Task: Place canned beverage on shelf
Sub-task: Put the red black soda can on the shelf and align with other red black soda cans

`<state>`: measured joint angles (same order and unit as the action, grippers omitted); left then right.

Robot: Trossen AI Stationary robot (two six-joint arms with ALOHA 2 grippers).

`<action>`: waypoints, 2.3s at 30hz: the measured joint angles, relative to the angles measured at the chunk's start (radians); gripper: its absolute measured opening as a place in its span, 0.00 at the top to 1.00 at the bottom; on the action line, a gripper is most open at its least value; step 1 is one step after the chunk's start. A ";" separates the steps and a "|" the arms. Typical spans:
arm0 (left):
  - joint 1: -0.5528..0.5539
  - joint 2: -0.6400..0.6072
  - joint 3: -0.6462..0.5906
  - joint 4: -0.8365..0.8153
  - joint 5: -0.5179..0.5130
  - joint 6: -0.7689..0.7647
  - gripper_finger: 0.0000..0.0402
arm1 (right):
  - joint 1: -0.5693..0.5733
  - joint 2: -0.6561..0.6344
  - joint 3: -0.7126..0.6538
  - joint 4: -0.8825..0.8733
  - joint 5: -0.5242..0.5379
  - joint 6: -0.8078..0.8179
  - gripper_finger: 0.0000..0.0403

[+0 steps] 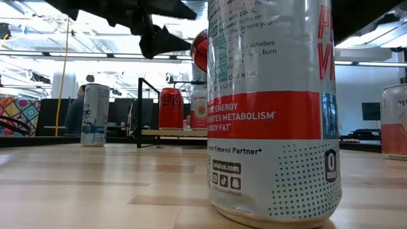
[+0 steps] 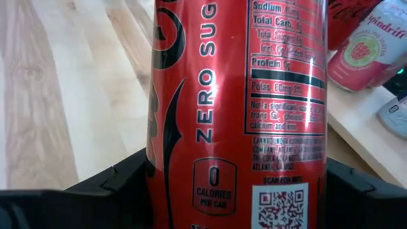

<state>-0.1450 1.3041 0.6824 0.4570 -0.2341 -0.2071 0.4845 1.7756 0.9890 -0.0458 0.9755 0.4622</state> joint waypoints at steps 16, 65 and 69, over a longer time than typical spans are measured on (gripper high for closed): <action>0.111 0.000 0.036 -0.102 0.279 -0.077 0.06 | -0.036 0.000 0.000 0.135 -0.003 -0.243 0.18; 0.308 0.063 0.603 -1.083 0.104 0.240 0.29 | -0.093 -0.266 0.112 -0.373 -0.134 -0.154 0.02; 0.377 0.091 0.705 -1.227 0.124 0.284 0.29 | -0.093 -0.325 0.094 -0.533 -0.075 -0.026 0.05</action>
<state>0.2319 1.3947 1.3877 -0.7705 -0.1101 0.0768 0.3917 1.4506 1.0834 -0.5791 0.9006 0.4363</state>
